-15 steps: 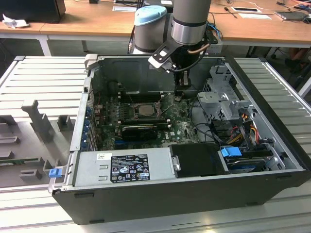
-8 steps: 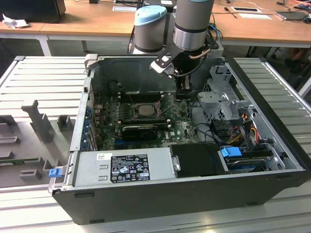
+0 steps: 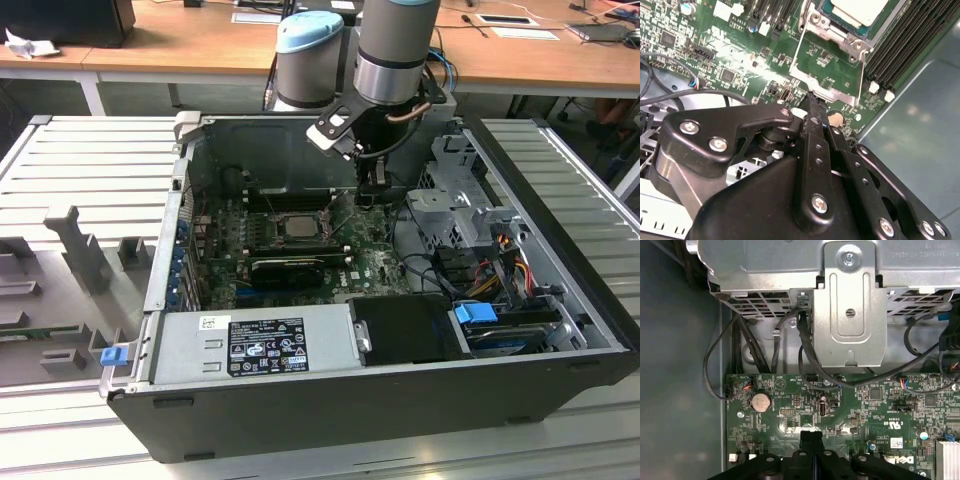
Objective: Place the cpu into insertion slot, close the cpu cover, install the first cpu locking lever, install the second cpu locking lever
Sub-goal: 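Close the cpu cover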
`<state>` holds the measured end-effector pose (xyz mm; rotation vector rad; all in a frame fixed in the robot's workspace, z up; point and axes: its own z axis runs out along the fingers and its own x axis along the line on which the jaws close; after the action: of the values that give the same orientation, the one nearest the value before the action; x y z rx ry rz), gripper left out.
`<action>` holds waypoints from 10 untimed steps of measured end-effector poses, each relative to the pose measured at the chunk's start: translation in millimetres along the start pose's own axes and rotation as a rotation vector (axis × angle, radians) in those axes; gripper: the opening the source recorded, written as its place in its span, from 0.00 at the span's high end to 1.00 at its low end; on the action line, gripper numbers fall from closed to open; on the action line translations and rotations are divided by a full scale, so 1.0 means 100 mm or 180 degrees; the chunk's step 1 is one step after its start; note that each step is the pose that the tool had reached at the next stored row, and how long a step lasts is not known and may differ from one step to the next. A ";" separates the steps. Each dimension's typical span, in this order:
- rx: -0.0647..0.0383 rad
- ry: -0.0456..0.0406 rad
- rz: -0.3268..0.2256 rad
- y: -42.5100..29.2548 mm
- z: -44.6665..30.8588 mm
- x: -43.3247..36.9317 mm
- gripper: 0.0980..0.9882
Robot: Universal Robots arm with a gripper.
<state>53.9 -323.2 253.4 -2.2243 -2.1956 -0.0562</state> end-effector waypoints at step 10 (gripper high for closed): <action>0.0000 0.0000 -0.0005 -0.128 -0.002 -0.002 0.99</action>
<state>41.0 -323.2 253.5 -2.2227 -2.1973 -0.0560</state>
